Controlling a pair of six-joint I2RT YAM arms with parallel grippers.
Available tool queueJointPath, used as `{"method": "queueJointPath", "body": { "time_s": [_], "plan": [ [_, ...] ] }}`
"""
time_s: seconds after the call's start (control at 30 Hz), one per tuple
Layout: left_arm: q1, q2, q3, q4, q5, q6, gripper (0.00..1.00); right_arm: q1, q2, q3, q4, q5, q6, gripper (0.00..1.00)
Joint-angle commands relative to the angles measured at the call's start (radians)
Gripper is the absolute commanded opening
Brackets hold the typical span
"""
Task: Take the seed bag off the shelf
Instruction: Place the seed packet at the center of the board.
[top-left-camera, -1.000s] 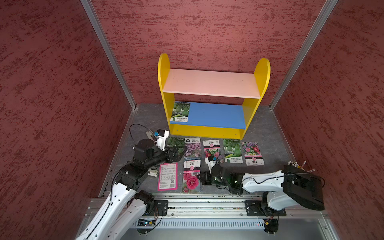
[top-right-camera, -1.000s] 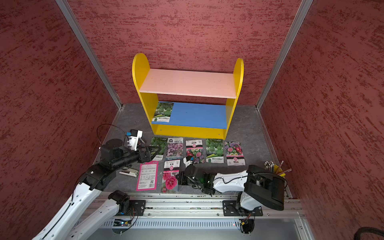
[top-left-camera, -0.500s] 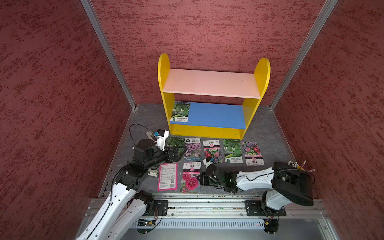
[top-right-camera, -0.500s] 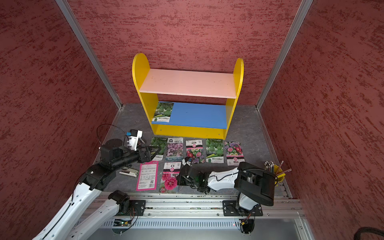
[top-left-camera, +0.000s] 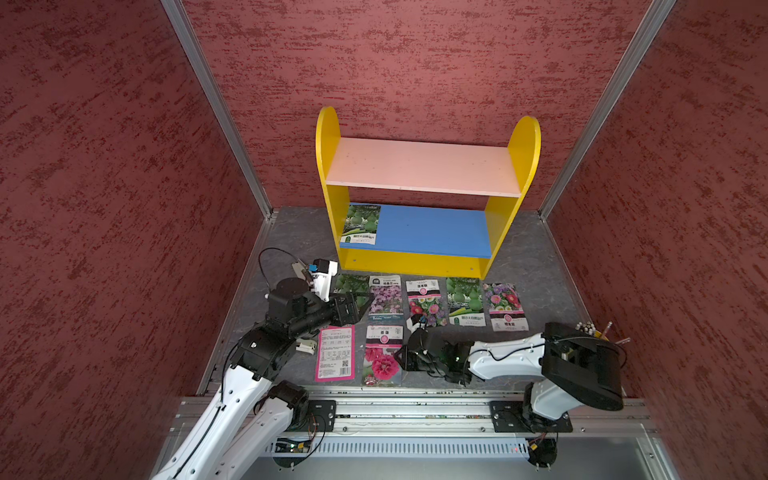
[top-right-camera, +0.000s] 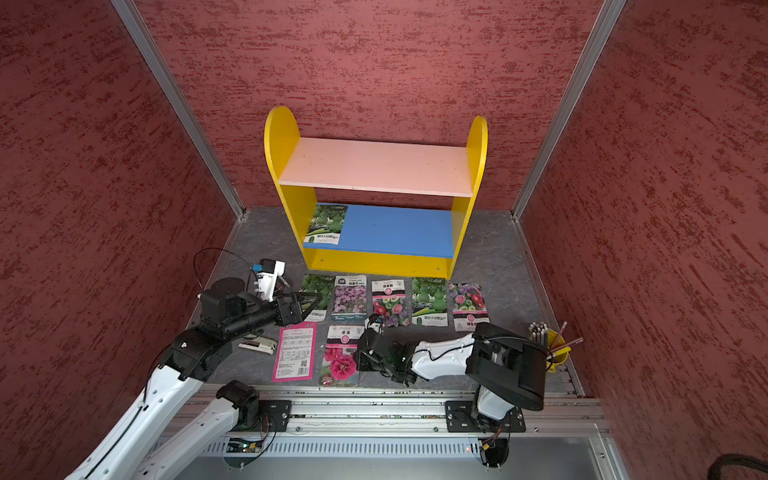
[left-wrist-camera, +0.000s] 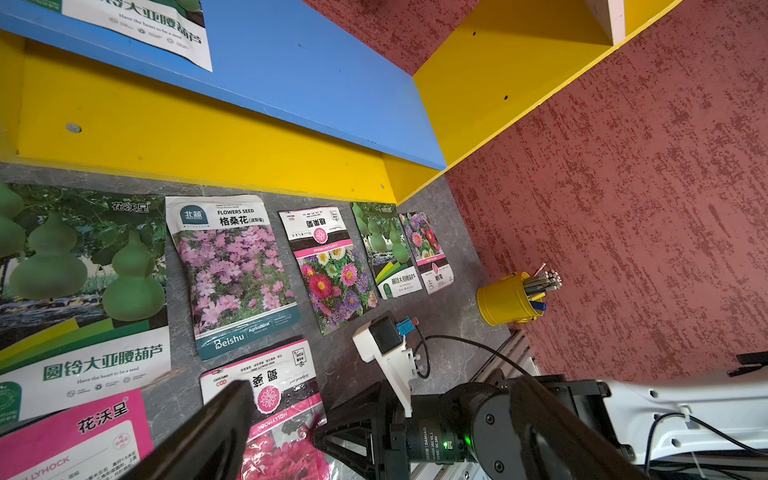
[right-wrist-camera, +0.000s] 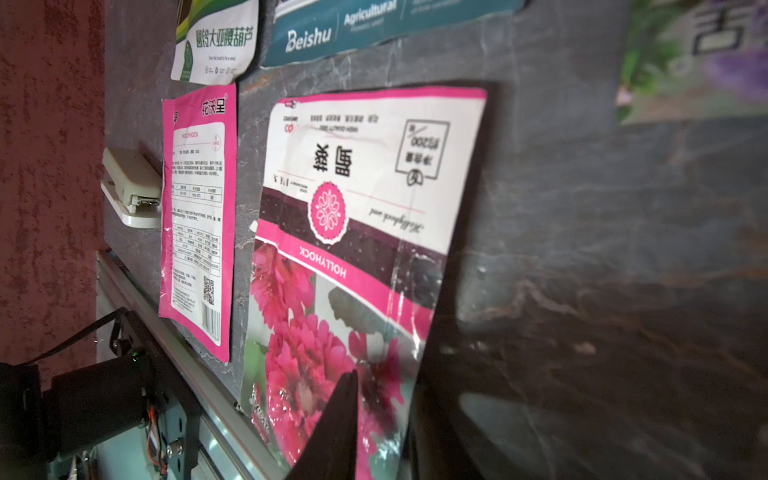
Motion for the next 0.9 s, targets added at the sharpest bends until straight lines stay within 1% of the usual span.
{"method": "queueJointPath", "body": {
  "time_s": [0.0,0.03,0.07,0.23,0.27,0.4,0.47,0.57,0.63,0.67,0.7,0.77,0.87],
  "plan": [
    [0.01,-0.008,-0.006,-0.007,0.006,0.002,1.0,0.005,-0.025,0.013,-0.084,0.055,-0.017,0.37],
    [0.01,-0.006,-0.005,-0.009,0.004,0.003,1.0,0.006,-0.034,0.013,-0.102,0.064,-0.018,0.41],
    [0.011,-0.006,-0.004,-0.008,0.005,0.005,1.0,0.006,-0.042,0.012,-0.117,0.072,-0.02,0.43],
    [0.015,-0.002,-0.003,-0.009,0.004,0.004,1.0,0.006,-0.12,0.005,-0.209,0.113,-0.044,0.45],
    [0.015,-0.001,-0.003,-0.007,0.005,0.005,1.0,0.007,-0.159,-0.001,-0.207,0.109,-0.058,0.45],
    [0.018,0.012,0.006,0.003,0.011,0.005,1.0,0.005,-0.253,-0.019,-0.133,0.0,-0.192,0.51],
    [0.018,0.025,0.009,0.019,0.02,0.007,1.0,0.005,-0.29,-0.011,-0.134,-0.045,-0.244,0.58],
    [0.018,0.063,0.021,0.042,0.027,0.01,1.0,0.006,-0.334,0.024,-0.187,-0.089,-0.323,0.67],
    [0.015,0.097,0.042,0.044,0.01,0.027,1.0,0.006,-0.36,0.051,-0.233,-0.114,-0.375,0.74],
    [0.013,0.12,0.057,0.039,-0.01,0.04,1.0,0.005,-0.375,0.061,-0.255,-0.126,-0.402,0.8],
    [0.013,0.141,0.073,0.038,-0.037,0.055,1.0,0.006,-0.39,0.075,-0.279,-0.134,-0.428,0.88],
    [0.012,0.191,0.106,0.036,-0.077,0.077,1.0,0.006,-0.414,0.103,-0.342,-0.131,-0.469,0.98],
    [-0.005,0.275,0.17,0.054,-0.125,0.108,1.0,0.006,-0.449,0.134,-0.431,-0.101,-0.513,0.98]
  ]
}}
